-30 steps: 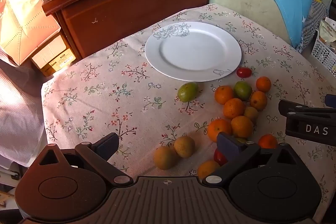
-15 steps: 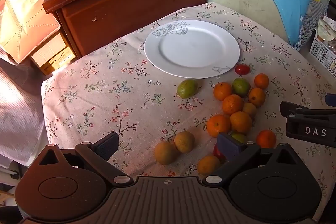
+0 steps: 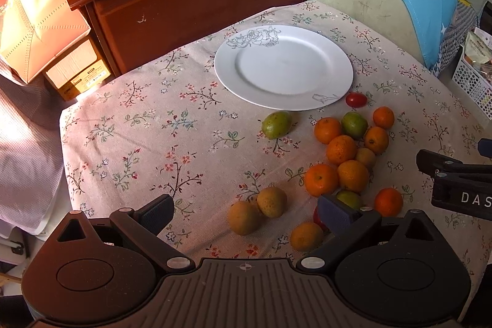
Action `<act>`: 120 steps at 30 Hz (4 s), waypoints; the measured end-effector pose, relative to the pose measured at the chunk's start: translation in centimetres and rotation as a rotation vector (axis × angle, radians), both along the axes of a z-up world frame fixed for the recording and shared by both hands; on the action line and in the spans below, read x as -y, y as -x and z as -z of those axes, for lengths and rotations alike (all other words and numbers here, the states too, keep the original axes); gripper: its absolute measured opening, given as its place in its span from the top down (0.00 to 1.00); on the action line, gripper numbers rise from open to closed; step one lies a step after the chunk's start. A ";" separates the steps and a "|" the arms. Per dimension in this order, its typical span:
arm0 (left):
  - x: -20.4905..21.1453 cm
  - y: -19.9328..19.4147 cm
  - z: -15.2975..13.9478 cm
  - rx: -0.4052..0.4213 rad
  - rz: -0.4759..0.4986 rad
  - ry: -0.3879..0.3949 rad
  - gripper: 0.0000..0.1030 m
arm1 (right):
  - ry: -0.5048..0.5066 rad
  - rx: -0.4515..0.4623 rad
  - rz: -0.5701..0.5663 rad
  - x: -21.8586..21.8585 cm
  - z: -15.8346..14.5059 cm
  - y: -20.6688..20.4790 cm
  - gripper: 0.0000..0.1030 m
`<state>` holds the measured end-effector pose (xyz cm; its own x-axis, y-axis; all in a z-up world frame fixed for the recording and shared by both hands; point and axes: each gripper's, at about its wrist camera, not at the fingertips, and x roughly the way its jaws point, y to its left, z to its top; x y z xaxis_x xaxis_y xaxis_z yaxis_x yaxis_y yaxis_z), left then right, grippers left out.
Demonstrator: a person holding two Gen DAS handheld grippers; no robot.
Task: Organize fruits
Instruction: 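Move both tools toward the fruit pile beside the white plate, then grasp a brown round fruit with the left tool while the right tool grasps a tangerine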
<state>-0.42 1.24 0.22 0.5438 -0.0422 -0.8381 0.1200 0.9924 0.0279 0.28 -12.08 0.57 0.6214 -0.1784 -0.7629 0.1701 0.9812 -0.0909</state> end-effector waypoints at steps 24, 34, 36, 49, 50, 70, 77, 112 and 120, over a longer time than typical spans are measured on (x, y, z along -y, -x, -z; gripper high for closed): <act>-2.6 2.6 2.0 -0.002 0.106 0.088 0.04 | -0.152 -0.028 -0.149 0.6 2.6 3.8 0.25; -4.1 2.2 2.4 0.031 0.057 0.059 0.07 | -0.169 -0.038 -0.177 -0.1 3.1 3.5 0.30; -4.1 2.1 2.6 0.035 0.068 0.064 0.12 | -0.170 -0.044 -0.180 -0.2 3.4 3.4 0.30; -3.4 1.2 4.4 0.032 0.136 0.075 0.47 | -0.185 -0.059 -0.194 -0.9 4.4 2.6 0.45; -3.4 1.2 4.5 0.031 0.141 0.079 0.48 | -0.189 -0.064 -0.194 -1.0 4.5 2.5 0.46; -2.9 1.0 4.8 0.064 0.196 0.094 0.77 | -0.221 -0.058 -0.218 -1.4 5.2 1.8 0.74; -2.3 1.2 4.9 0.074 0.218 0.058 0.76 | -0.229 -0.056 -0.211 -1.3 5.2 1.8 0.70; -2.4 1.1 2.8 0.137 0.178 0.117 0.77 | -0.256 0.018 -0.212 -1.2 4.1 1.7 0.78; -2.4 1.0 3.0 0.131 0.169 0.115 0.77 | -0.267 0.012 -0.222 -1.5 4.3 1.6 0.55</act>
<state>-1.40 3.65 -2.77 0.6249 -0.2323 -0.7454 0.2869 0.9562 -0.0575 -1.32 -10.60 -3.76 0.6317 0.1670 -0.7571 -0.0506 0.9833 0.1746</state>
